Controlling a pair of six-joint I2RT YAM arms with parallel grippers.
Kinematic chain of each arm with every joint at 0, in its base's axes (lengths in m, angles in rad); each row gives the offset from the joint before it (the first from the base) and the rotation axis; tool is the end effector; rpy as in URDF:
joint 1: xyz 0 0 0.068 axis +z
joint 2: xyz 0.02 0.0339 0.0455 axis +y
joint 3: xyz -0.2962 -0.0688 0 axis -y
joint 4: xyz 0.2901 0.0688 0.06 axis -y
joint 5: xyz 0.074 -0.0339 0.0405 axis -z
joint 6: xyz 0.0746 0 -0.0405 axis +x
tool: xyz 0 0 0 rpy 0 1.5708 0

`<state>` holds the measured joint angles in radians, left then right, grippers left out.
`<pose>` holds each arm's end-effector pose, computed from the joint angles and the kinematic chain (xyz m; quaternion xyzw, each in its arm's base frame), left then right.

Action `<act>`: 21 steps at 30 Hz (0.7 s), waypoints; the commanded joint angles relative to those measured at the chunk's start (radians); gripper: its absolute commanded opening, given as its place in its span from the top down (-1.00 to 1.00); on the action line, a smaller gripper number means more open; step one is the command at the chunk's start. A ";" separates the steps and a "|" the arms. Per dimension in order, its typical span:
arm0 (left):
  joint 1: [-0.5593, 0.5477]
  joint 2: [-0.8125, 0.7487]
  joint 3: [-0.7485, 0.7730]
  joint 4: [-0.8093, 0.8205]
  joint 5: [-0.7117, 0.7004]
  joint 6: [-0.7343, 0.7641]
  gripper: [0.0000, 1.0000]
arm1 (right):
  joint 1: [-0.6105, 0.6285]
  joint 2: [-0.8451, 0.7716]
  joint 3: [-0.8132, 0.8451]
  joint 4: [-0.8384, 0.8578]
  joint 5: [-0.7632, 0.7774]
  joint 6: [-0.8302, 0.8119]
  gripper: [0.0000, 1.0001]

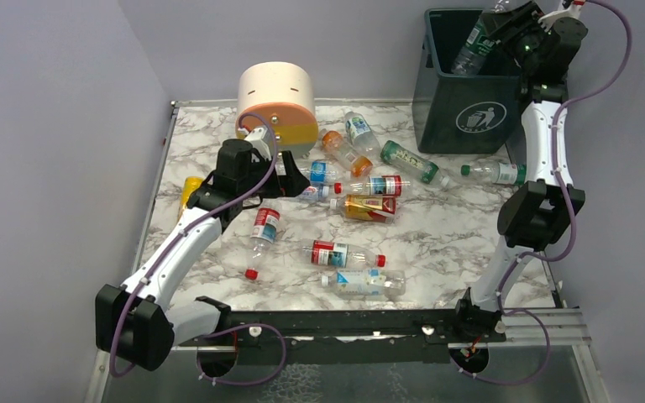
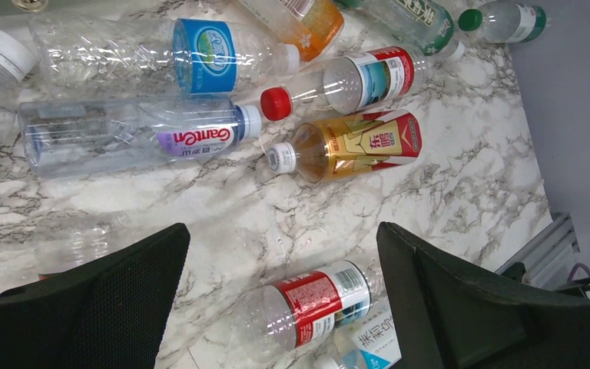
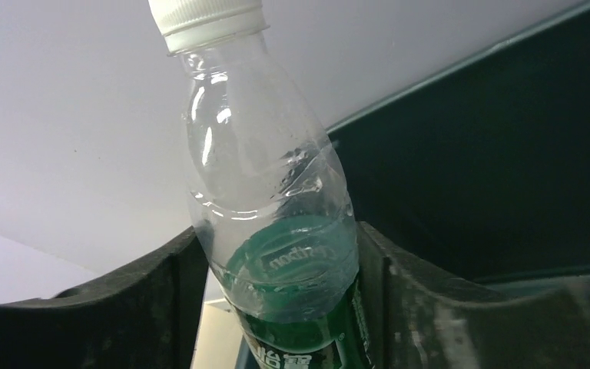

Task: Put the plastic bottles in the bin
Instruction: Place the plastic bottle in the trash bin.

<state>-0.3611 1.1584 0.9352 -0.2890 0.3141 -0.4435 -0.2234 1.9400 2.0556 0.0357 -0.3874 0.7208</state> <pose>0.2948 -0.1360 0.3081 0.0438 0.8551 -0.3195 0.4060 0.5422 -0.0943 0.5044 0.1608 0.6359 0.3048 0.6906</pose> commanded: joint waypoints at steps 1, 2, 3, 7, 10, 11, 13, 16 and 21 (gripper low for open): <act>0.001 0.039 0.044 -0.023 -0.030 0.026 -0.98 | -0.001 0.012 0.029 -0.021 -0.004 -0.052 -0.41; 0.002 0.046 0.051 -0.022 -0.030 0.028 -0.98 | -0.001 0.013 0.033 -0.034 0.005 -0.065 -0.46; 0.002 0.054 0.057 -0.021 -0.030 0.029 -0.98 | -0.001 0.015 0.036 -0.043 0.009 -0.076 -0.52; 0.001 0.071 0.063 -0.011 -0.030 0.034 -0.98 | -0.001 0.027 0.076 -0.097 0.010 -0.117 -0.74; 0.002 0.078 0.065 -0.006 -0.029 0.037 -0.98 | -0.001 0.017 0.101 -0.136 0.012 -0.147 -0.89; 0.002 0.078 0.065 -0.006 -0.029 0.040 -0.98 | -0.001 0.010 0.105 -0.146 0.011 -0.154 -0.92; 0.002 0.075 0.062 -0.003 -0.027 0.043 -0.98 | 0.001 -0.012 0.106 -0.169 -0.002 -0.163 -0.98; 0.002 0.067 0.058 -0.001 -0.027 0.042 -0.98 | 0.007 -0.062 0.082 -0.202 -0.038 -0.180 -0.98; 0.002 0.041 0.056 -0.001 -0.024 0.042 -0.98 | 0.036 -0.212 -0.077 -0.232 -0.104 -0.216 -0.98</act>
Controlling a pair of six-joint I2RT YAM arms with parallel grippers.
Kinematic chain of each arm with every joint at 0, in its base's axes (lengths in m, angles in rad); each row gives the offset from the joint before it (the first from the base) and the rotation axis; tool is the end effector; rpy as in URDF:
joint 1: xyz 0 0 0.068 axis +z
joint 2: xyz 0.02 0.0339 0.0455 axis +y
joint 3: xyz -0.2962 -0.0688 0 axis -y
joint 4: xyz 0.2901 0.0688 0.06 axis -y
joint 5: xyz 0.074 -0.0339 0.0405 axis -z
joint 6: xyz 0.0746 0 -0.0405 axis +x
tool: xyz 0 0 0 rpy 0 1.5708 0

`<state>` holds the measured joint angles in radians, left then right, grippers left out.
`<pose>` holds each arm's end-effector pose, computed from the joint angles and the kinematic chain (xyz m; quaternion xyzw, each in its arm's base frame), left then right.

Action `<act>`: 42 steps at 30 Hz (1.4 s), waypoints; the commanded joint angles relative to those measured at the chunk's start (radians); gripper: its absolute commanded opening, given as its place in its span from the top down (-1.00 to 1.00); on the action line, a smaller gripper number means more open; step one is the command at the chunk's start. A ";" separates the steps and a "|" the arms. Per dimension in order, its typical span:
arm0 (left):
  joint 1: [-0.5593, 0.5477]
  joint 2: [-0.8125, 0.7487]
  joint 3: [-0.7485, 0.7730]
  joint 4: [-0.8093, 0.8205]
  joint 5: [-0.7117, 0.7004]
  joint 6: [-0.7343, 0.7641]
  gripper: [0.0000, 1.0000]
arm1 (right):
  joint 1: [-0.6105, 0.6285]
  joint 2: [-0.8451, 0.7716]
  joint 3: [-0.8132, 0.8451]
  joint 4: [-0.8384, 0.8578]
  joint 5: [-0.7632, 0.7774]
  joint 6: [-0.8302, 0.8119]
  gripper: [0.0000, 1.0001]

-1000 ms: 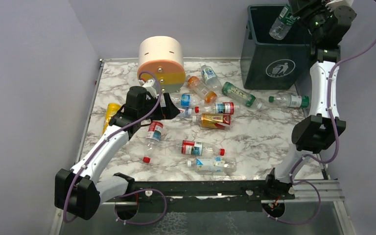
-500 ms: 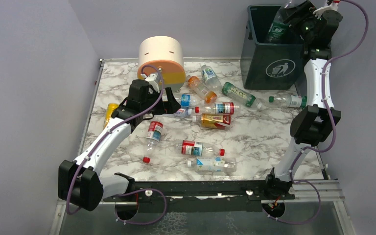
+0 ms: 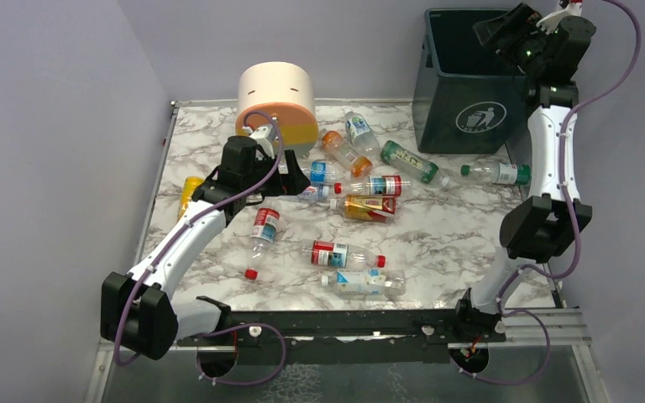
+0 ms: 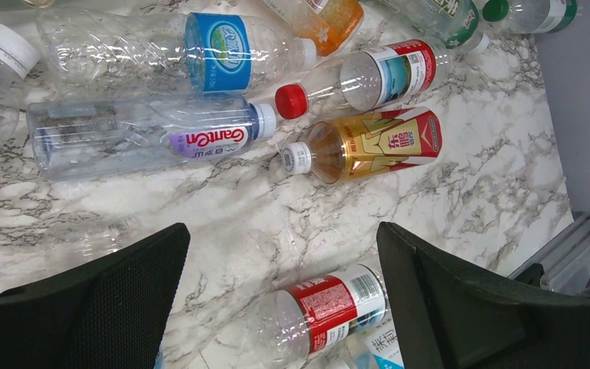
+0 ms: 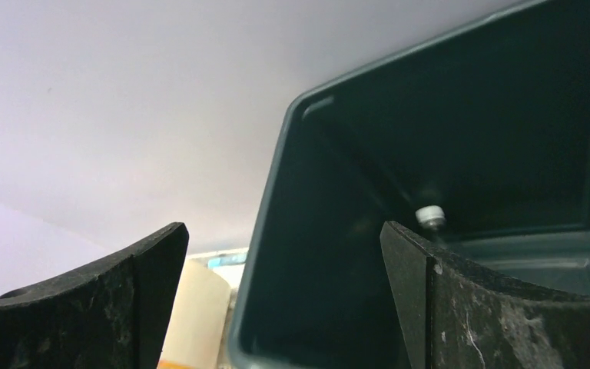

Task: Put the plastic bottles in the bin
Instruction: Place the plastic bottle in the trash bin, then pick up the plastic bottle at the center of the board.

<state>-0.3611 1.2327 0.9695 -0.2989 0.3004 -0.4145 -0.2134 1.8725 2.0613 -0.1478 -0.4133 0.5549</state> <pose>0.3106 -0.1409 0.2980 0.0492 0.8673 -0.3020 0.3928 0.5184 -0.0817 0.5155 0.1168 0.6838 0.2600 0.6717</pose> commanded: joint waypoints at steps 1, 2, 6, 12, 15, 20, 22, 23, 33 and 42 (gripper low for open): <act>0.002 -0.042 0.020 0.008 -0.010 0.011 -0.98 | 0.036 -0.178 -0.123 -0.058 -0.089 -0.059 -0.98; 0.002 -0.052 0.019 0.007 -0.008 0.011 -0.98 | 0.047 -0.216 -0.166 -0.067 -0.098 -0.070 -0.98; 0.002 -0.095 0.011 -0.012 -0.016 0.015 -0.98 | 0.107 -0.350 -0.327 -0.120 -0.121 -0.123 -0.98; 0.001 -0.143 -0.018 -0.038 -0.023 0.018 -0.98 | 0.235 -0.538 -0.579 -0.259 -0.134 -0.213 -0.97; 0.003 -0.154 -0.024 -0.045 -0.015 0.017 -0.98 | 0.329 -0.608 -0.688 -0.325 -0.113 -0.251 -0.95; 0.004 -0.157 -0.030 -0.047 -0.005 0.003 -0.98 | 0.489 -0.682 -0.837 -0.413 -0.037 -0.296 -0.90; 0.002 -0.164 -0.033 -0.044 -0.004 -0.001 -0.98 | 0.546 -0.688 -0.873 -0.433 -0.004 -0.305 -0.90; 0.003 -0.166 -0.033 -0.041 -0.002 -0.003 -0.98 | 0.579 -0.684 -0.883 -0.445 0.017 -0.314 -0.89; 0.003 -0.174 -0.013 -0.057 0.013 -0.008 -0.98 | 0.962 -0.493 -0.912 -0.500 0.320 -0.414 -0.89; 0.003 -0.187 0.014 -0.097 -0.014 0.000 -0.98 | 1.108 -0.357 -0.948 -0.425 0.439 -0.498 -0.91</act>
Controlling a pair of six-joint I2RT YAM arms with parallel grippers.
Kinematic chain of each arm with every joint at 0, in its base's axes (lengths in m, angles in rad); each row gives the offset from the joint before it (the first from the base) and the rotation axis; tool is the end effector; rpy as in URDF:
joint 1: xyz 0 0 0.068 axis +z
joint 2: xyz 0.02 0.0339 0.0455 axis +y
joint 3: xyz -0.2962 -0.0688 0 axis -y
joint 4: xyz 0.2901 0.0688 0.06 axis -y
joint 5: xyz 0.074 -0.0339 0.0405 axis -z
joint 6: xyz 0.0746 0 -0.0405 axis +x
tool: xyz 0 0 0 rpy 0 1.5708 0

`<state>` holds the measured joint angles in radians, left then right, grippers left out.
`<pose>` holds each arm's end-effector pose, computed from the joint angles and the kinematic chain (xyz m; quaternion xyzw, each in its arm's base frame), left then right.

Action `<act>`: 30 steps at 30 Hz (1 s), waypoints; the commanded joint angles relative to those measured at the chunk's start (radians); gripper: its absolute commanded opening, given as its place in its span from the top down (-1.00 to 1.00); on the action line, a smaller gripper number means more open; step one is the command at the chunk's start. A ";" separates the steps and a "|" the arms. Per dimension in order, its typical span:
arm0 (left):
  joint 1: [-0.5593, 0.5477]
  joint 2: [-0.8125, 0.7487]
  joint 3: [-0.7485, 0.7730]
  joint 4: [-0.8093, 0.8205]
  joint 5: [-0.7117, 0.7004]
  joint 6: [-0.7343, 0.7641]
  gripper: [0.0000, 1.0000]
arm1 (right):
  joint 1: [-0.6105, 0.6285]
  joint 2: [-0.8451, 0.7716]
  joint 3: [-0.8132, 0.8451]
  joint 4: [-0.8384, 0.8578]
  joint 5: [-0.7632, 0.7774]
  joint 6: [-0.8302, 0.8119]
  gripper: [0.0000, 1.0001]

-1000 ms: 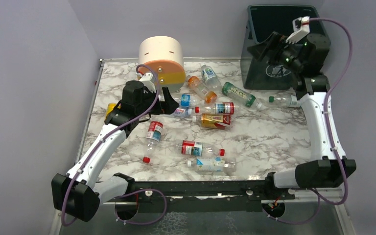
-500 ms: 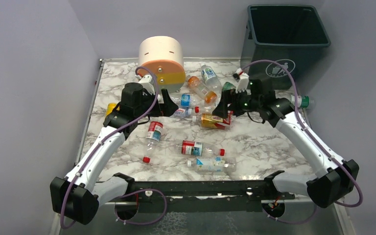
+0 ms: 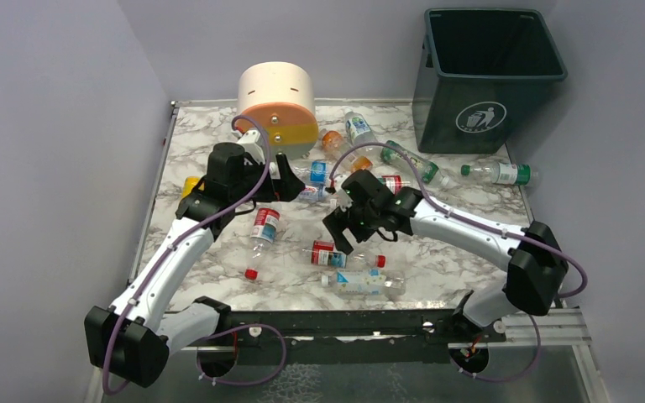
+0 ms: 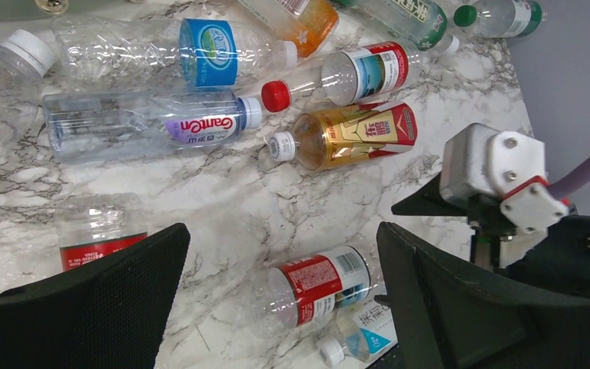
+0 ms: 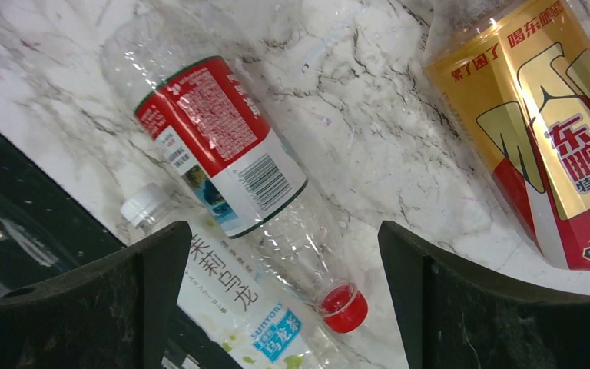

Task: Put the plastic bottles in the bin
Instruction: Pick up the plastic bottle at the center of the board.

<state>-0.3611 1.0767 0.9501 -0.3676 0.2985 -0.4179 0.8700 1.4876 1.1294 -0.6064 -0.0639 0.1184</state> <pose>0.2755 -0.1275 0.3282 0.0521 0.8509 -0.3106 0.4205 0.2367 0.2879 0.2412 -0.3590 0.8839 0.1683 0.2482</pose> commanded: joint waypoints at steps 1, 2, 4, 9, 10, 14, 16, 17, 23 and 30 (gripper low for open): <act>0.004 -0.032 0.036 -0.030 -0.014 0.005 -0.98 | 0.035 0.040 -0.017 0.036 0.087 -0.072 -0.92; 0.002 -0.032 0.036 -0.032 -0.017 0.005 -0.98 | 0.048 0.052 -0.017 0.036 0.089 -0.084 -0.93; 0.004 -0.031 0.035 -0.034 -0.021 0.007 -0.98 | 0.071 0.080 -0.020 0.037 0.098 -0.100 -0.95; 0.002 -0.034 0.030 -0.034 -0.049 0.007 -0.98 | 0.101 0.129 -0.032 0.061 0.090 -0.108 -0.95; 0.003 -0.038 0.031 -0.036 -0.055 0.007 -0.98 | 0.102 0.133 -0.036 0.069 0.083 -0.108 -0.95; 0.003 -0.047 0.031 -0.043 -0.073 0.009 -0.98 | 0.107 0.151 -0.041 0.086 0.058 -0.112 -0.95; 0.002 -0.047 0.029 -0.043 -0.073 0.009 -0.98 | 0.107 0.169 -0.038 0.089 0.053 -0.115 -0.95; 0.003 -0.046 0.029 -0.042 -0.074 0.009 -0.98 | 0.107 0.178 -0.036 0.091 0.051 -0.118 -0.95; 0.002 -0.052 0.018 -0.043 -0.076 0.008 -0.98 | 0.107 0.258 -0.006 0.101 0.057 -0.118 -0.95; 0.004 -0.071 0.010 -0.043 -0.083 0.017 -0.98 | 0.107 0.260 0.021 0.109 0.070 -0.123 -0.77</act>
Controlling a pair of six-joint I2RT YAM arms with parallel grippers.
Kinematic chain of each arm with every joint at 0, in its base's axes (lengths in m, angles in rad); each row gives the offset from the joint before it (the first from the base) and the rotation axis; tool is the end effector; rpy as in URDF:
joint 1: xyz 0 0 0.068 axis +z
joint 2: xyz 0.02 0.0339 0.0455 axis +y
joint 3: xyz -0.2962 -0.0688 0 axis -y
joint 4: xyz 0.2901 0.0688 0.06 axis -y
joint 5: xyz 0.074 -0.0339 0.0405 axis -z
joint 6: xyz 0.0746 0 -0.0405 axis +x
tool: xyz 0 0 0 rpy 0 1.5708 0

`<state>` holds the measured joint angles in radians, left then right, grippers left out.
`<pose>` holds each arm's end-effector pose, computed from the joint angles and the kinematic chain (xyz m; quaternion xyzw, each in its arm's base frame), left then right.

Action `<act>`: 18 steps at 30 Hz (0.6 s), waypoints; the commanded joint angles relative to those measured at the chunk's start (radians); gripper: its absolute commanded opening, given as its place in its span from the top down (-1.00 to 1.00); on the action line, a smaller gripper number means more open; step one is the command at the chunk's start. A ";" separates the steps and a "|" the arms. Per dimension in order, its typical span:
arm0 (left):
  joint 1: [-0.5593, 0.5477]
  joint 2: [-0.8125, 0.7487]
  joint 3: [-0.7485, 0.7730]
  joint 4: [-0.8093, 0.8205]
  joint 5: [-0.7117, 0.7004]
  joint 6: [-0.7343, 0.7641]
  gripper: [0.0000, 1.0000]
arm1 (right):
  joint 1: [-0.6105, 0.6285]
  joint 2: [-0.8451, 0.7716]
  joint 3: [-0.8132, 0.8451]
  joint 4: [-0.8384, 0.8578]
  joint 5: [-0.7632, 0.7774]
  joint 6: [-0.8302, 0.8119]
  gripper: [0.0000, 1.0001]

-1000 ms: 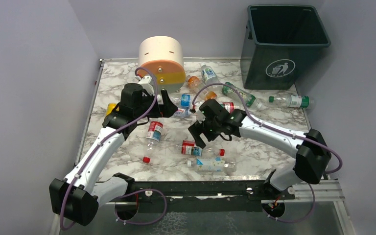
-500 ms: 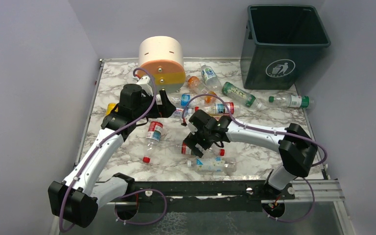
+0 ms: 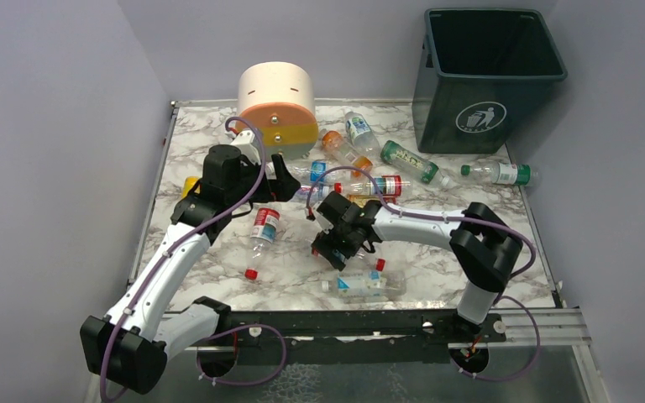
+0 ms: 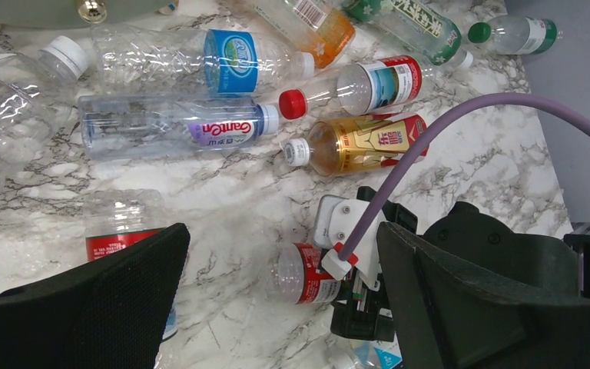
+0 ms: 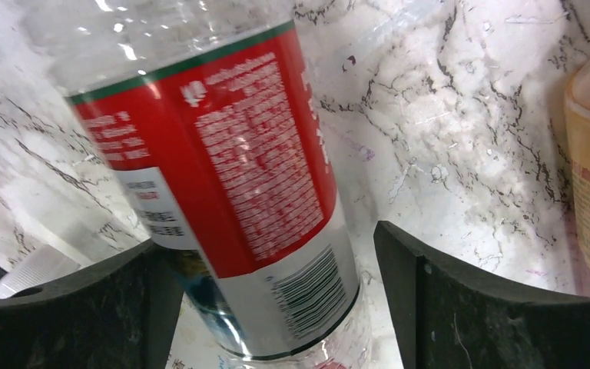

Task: Put the plastic bottles in the bin
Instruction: Pick up the plastic bottle at the center of the board.

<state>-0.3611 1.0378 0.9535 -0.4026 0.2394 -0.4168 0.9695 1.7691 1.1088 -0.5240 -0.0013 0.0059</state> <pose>0.2679 -0.1201 0.3354 0.0379 0.8520 -0.2889 0.4351 0.2264 0.3301 0.1357 -0.4549 0.8696 0.0906 0.1694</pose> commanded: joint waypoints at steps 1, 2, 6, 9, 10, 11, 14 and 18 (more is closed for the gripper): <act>0.003 -0.033 0.005 -0.008 -0.026 0.017 -0.98 | 0.008 -0.040 0.044 0.029 0.013 -0.010 -0.70; 0.004 -0.034 0.004 -0.008 -0.027 0.018 -0.98 | 0.008 -0.057 0.049 0.031 0.020 -0.011 -0.61; 0.004 -0.036 0.005 -0.015 -0.040 0.017 -0.98 | 0.008 -0.113 0.076 0.028 0.053 -0.009 -0.41; 0.003 -0.039 0.005 -0.015 -0.042 0.017 -0.98 | 0.007 -0.151 0.102 0.021 0.060 -0.013 -0.36; 0.004 -0.038 0.007 -0.014 -0.043 0.018 -0.98 | 0.006 -0.159 0.112 0.014 0.068 -0.016 -0.36; 0.004 -0.039 0.008 -0.014 -0.043 0.019 -0.98 | 0.006 -0.165 0.126 0.005 0.076 -0.017 -0.35; 0.003 -0.043 0.010 -0.015 -0.044 0.019 -0.98 | 0.000 -0.183 0.161 -0.013 0.109 -0.024 -0.34; 0.003 -0.049 0.009 -0.019 -0.042 0.019 -0.98 | -0.045 -0.222 0.202 -0.010 0.112 -0.022 -0.29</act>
<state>-0.3611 1.0153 0.9535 -0.4099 0.2157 -0.4061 0.9581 1.5990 1.2610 -0.5232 0.0685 -0.0044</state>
